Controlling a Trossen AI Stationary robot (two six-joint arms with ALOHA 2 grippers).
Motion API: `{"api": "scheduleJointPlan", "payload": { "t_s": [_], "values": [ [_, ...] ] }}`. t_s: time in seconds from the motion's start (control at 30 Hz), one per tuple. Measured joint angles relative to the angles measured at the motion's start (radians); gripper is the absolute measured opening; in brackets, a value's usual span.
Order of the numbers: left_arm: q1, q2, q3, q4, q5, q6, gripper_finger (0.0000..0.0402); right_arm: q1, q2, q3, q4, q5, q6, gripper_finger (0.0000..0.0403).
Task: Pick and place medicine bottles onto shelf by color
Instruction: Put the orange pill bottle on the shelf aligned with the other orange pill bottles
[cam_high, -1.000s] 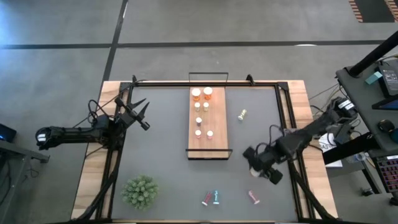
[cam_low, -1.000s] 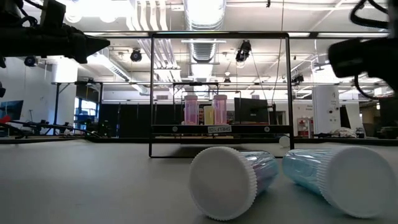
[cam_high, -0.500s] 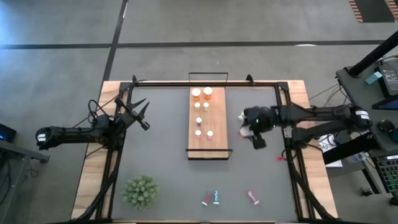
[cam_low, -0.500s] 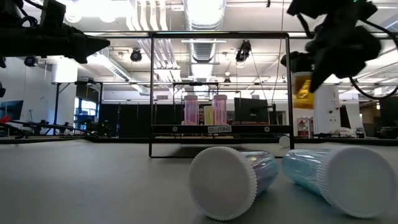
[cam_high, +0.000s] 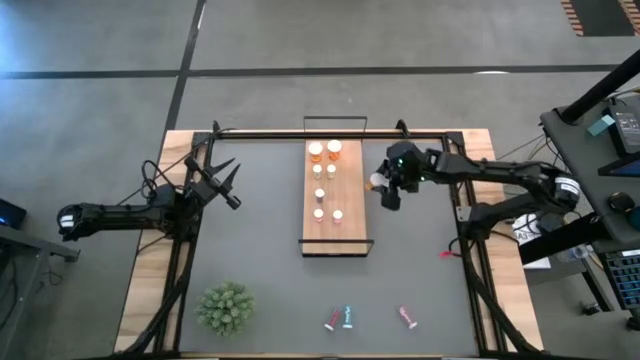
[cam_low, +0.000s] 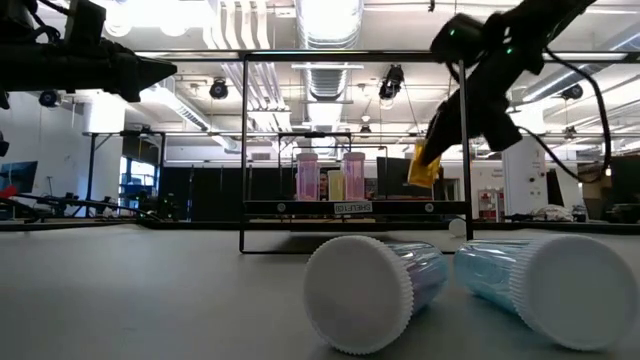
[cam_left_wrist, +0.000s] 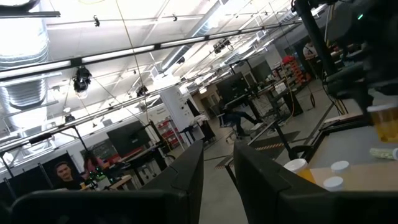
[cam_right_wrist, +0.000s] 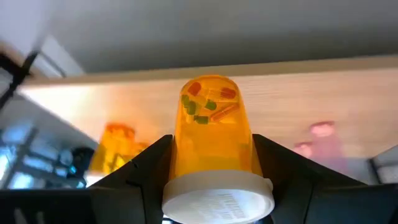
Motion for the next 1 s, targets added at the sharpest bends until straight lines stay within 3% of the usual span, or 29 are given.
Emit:
{"api": "scheduleJointPlan", "payload": {
  "t_s": [0.27,0.67,1.0],
  "values": [
    [0.0,0.0,0.0,0.0,0.0,0.0,0.0072,-0.156,0.153,0.08,0.046,-0.183,-0.037,0.0199],
    [0.0,0.0,0.0,0.0,0.0,0.0,0.0072,-0.224,0.385,0.458,-0.333,-0.138,-0.193,0.0199],
    [0.0,0.0,0.0,0.0,0.0,0.0,0.0072,-0.26,0.518,0.575,-0.353,-0.137,-0.225,0.0199]
  ]
}}
